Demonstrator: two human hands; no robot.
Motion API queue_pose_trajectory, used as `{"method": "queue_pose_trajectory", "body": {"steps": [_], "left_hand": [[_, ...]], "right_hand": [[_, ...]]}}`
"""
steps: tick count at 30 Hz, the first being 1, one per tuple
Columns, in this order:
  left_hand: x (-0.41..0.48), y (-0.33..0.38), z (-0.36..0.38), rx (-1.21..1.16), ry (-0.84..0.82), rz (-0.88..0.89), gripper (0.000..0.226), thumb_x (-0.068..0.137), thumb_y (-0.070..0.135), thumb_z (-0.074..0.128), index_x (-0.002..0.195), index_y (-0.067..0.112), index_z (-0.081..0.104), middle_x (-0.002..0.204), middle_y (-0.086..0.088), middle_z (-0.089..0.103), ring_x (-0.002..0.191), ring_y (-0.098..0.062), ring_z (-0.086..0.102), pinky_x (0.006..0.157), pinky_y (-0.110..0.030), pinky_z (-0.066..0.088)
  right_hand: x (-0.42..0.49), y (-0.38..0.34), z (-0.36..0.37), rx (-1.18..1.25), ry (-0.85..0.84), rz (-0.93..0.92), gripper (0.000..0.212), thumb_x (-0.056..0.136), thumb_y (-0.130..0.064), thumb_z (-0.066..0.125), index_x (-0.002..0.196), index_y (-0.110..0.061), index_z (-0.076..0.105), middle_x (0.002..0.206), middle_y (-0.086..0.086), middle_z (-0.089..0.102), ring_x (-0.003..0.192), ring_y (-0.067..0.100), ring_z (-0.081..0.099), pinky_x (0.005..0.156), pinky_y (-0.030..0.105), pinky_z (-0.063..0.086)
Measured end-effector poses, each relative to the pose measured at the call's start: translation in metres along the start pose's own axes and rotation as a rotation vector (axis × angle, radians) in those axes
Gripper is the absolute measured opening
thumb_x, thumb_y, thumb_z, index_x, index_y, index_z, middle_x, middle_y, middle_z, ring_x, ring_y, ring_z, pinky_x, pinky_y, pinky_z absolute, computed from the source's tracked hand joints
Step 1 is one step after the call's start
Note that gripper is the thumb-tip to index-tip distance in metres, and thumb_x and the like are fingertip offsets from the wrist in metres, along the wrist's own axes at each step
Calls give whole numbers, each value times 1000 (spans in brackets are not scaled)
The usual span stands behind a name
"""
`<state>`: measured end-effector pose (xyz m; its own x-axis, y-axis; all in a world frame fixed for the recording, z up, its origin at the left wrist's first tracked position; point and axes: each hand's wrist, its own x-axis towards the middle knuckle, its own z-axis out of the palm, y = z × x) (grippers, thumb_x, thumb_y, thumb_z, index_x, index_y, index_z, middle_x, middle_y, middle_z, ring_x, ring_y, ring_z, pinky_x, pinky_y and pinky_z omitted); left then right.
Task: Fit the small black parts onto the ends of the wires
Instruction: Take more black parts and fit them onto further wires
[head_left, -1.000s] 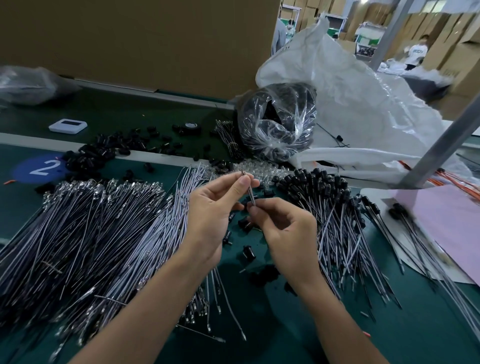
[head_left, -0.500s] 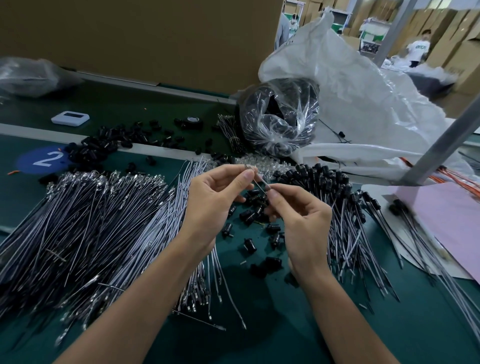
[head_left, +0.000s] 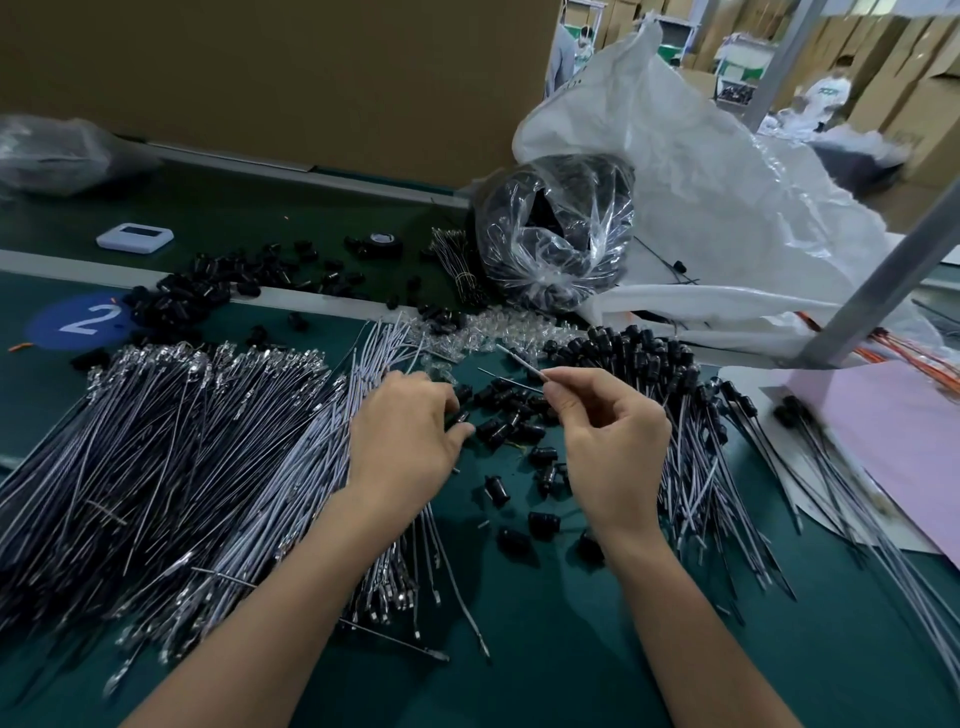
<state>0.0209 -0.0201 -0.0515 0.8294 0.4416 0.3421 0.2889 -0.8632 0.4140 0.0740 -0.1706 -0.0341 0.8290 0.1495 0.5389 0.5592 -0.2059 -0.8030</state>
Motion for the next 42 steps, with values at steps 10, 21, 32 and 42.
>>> {"method": "queue_pose_trajectory", "body": {"steps": [10,21,32,42], "left_hand": [[4,-2,3,-57,-12,59,16,92,29,67,105,20,72,100,5,67,99,-17,55,80,-25,40],[6,7,-3,-889,-22,-108,20,90,-5,65,96,14,68,92,0,73,84,-5,72,72,-19,58],[7,7,-1,-924,-1,-118,21,90,-5,65,98,14,69,94,1,72,85,-4,72,72,-18,58],[6,8,-1,-943,23,-116,20,89,-4,66,98,13,69,95,-2,73,85,-7,73,76,-23,59]], "right_hand": [[3,3,-2,-72,-12,-6,14,86,-5,72,91,-17,77,79,-13,71,72,2,67,65,16,52],[9,4,-9,-110,15,-3,13,85,-7,73,91,-17,78,81,-11,73,76,0,67,69,11,50],[9,3,-9,-79,-8,-7,14,84,-4,73,90,-16,78,80,-15,71,75,-1,67,69,9,49],[10,3,-11,-112,24,-13,12,84,-5,73,91,-14,78,79,-9,72,75,1,67,69,10,50]]}}
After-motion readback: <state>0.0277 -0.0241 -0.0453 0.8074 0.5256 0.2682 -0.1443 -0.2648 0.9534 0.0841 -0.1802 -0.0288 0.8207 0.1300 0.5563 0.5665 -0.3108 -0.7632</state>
